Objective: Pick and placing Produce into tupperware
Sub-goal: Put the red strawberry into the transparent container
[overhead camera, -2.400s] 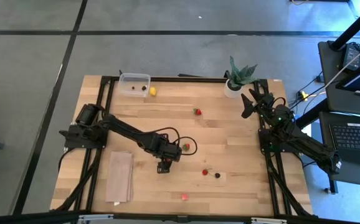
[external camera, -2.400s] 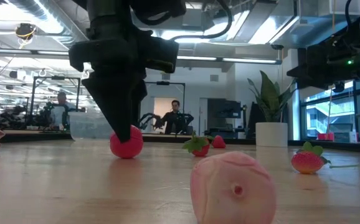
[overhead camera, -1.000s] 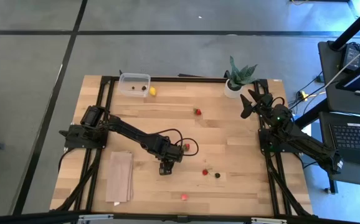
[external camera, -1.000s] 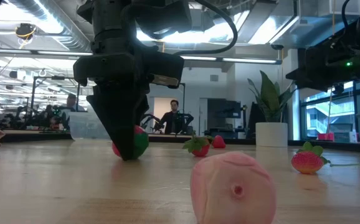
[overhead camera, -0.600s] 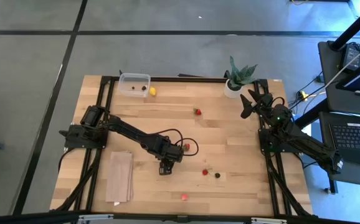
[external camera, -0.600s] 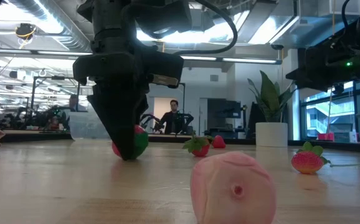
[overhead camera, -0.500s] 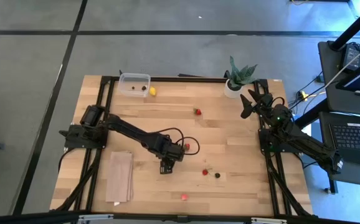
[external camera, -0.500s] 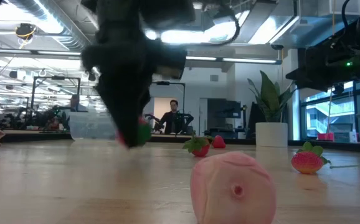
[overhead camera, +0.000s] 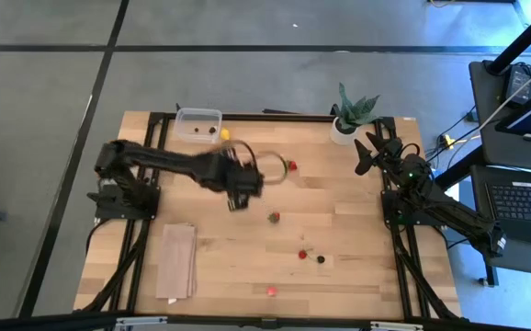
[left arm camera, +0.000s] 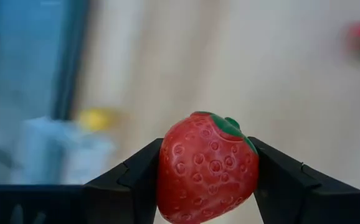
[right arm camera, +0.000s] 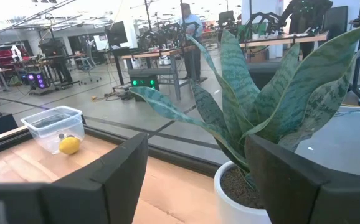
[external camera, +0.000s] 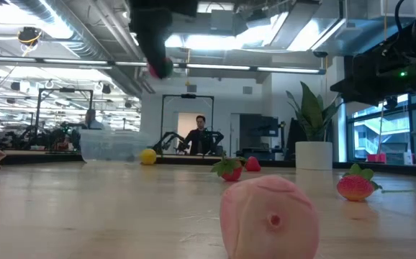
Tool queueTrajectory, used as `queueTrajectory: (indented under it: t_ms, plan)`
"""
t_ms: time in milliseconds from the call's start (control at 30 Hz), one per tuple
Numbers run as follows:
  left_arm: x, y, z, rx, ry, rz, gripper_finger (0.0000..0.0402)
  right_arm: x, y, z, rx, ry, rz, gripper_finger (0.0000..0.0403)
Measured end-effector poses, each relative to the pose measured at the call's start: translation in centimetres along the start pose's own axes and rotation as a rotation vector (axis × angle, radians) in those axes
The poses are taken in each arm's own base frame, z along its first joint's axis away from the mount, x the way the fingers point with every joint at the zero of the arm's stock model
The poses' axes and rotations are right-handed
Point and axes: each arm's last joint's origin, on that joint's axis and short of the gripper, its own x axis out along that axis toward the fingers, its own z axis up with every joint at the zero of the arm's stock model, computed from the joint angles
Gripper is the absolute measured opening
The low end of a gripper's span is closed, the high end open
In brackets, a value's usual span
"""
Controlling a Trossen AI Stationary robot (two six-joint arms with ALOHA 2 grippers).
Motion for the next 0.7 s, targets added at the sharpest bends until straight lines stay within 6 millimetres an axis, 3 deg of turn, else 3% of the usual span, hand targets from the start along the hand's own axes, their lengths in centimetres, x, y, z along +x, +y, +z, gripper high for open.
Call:
queueTrajectory:
  t_ms: [200,333,500,700]
  plan:
    - [-2.7,7.4,-1.5,-0.144,-0.046,0.176,0.0193,0.0,0.0,0.0,0.0,0.0,0.0,0.0269]
    - [-2.9,12.3,-2.5,-0.275,-0.038,0.293,0.0199,0.0,0.0,0.0,0.001,0.0,0.0,0.0269]
    - [-1.6,17.8,-3.4,-0.454,0.003,0.393,0.0195,0.0,0.0,0.0,0.002,0.0,0.0,0.0269]
    - [1.4,23.4,-4.0,-0.704,-0.013,0.275,0.0198,0.0,0.0,0.0,0.01,0.0,0.0,0.0269]
